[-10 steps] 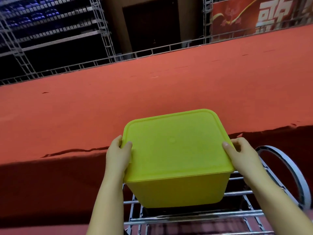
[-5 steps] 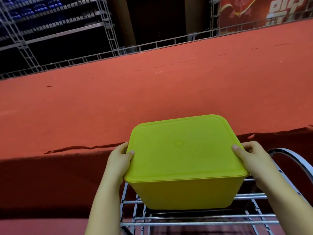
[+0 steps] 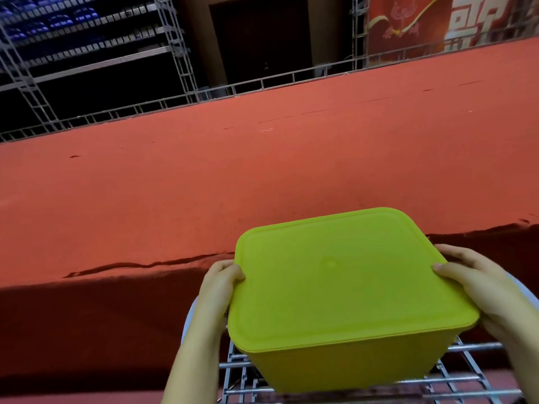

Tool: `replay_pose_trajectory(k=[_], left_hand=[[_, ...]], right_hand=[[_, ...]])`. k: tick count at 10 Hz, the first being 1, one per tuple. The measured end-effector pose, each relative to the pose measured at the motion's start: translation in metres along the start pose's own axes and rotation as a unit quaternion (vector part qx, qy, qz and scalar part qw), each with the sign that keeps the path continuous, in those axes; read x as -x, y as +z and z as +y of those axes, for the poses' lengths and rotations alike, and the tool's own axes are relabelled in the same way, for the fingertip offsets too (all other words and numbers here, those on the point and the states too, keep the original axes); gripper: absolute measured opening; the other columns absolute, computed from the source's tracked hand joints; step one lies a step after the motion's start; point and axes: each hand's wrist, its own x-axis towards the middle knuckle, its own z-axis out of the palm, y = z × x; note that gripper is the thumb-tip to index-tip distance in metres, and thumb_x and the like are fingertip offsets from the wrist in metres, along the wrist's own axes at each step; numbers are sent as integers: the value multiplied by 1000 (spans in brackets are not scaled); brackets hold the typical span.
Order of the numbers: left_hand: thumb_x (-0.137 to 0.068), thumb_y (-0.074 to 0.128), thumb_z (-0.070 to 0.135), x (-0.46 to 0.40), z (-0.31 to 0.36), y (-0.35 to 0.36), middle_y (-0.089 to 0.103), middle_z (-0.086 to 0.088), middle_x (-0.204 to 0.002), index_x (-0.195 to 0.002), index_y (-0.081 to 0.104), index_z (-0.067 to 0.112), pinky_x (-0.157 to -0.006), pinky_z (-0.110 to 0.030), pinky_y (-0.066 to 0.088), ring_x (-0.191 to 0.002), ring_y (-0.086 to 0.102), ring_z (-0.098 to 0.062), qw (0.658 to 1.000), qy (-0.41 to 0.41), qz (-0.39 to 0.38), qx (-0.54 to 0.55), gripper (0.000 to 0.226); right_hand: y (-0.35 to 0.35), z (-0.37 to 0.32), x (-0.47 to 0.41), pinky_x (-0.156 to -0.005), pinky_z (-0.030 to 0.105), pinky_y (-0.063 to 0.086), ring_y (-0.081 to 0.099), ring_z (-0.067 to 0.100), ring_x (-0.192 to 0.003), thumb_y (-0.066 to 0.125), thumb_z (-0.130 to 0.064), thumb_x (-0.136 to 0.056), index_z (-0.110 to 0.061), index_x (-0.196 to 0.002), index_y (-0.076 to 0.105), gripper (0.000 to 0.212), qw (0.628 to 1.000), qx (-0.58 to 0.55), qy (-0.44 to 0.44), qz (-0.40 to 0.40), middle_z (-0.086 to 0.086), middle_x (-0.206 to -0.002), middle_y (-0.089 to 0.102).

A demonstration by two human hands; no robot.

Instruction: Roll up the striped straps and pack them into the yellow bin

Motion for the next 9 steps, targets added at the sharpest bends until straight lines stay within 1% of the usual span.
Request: replay_pose_trajectory(k=[1, 2, 3, 4, 5, 6, 7, 8, 9], left_hand=[[-88, 57, 33, -20, 13, 6, 61, -7, -94, -100, 62, 5, -71, -37, 43, -84, 57, -25, 986, 25, 16, -163, 31], [-93, 54, 33, -44, 23, 10, 60, -5, -102, -108, 60, 8, -64, -30, 39, -87, 54, -20, 978, 50, 11, -204, 29], [-96, 55, 22, -61, 27, 16, 63, -7, -113, -108, 62, 17, -63, -26, 43, -87, 58, -15, 995, 53, -22, -88, 15], [-95, 57, 20, -66, 24, 20, 67, -10, -112, -93, 67, 20, -69, -29, 47, -89, 62, -20, 999, 28, -32, -27, 10], [-94, 57, 17, -68, 23, 20, 67, -11, -113, -96, 67, 18, -78, -32, 48, -92, 62, -22, 999, 17, -33, -13, 11], [-95, 57, 19, -70, 22, 20, 64, -8, -117, -107, 66, 18, -92, -39, 49, -103, 61, -24, 998, 35, -37, -26, 15], [-94, 59, 20, -70, 19, 20, 61, -6, -116, -108, 63, 18, -76, -31, 48, -92, 58, -16, 995, 72, -19, -61, 15], [-89, 64, 16, -77, 25, 18, 63, -8, -110, -98, 60, 16, -65, -29, 41, -86, 55, -19, 981, 131, 13, -144, 10], [-82, 68, 6, -87, 40, 20, 57, -5, -106, -101, 53, 16, -71, -31, 41, -95, 54, -22, 952, 177, 49, -245, 25]], right_hand=[[-8, -13, -7, -86, 47, 50, 62, 30, -96, 62, -8, -89, -17, -117, 59, 30, 993, 110, 1, -52, 10, -108, 65], [4, -37, -27, -88, 42, 48, 58, 24, -105, 66, -22, -89, -22, -121, 56, 34, 975, 209, -31, -69, 2, -115, 60], [21, -52, -56, -92, 37, 45, 55, 22, -110, 61, -30, -92, -18, -128, 55, 39, 969, 232, -64, -62, 5, -125, 58], [33, -50, -75, -88, 33, 46, 55, 21, -102, 58, -22, -94, -14, -125, 60, 31, 980, 180, -60, -55, 8, -123, 61], [37, -44, -77, -84, 26, 37, 53, 20, -106, 56, -19, -95, -11, -124, 62, 30, 974, 207, -87, -26, 6, -124, 61], [39, -43, -75, -90, 29, 35, 48, 25, -124, 50, -22, -98, -11, -130, 57, 34, 947, 293, -128, -17, 9, -135, 55], [41, -41, -80, -98, 34, 36, 45, 30, -128, 45, -27, -100, -13, -135, 52, 39, 908, 397, -134, -13, 13, -140, 51], [41, -48, -89, -102, 44, 40, 43, 34, -128, 50, -35, -96, -21, -141, 45, 47, 844, 514, -155, 10, 12, -140, 46], [49, -64, -103, -95, 43, 43, 48, 31, -123, 65, -28, -87, -24, -140, 43, 57, 815, 538, -213, 4, 8, -134, 49]])
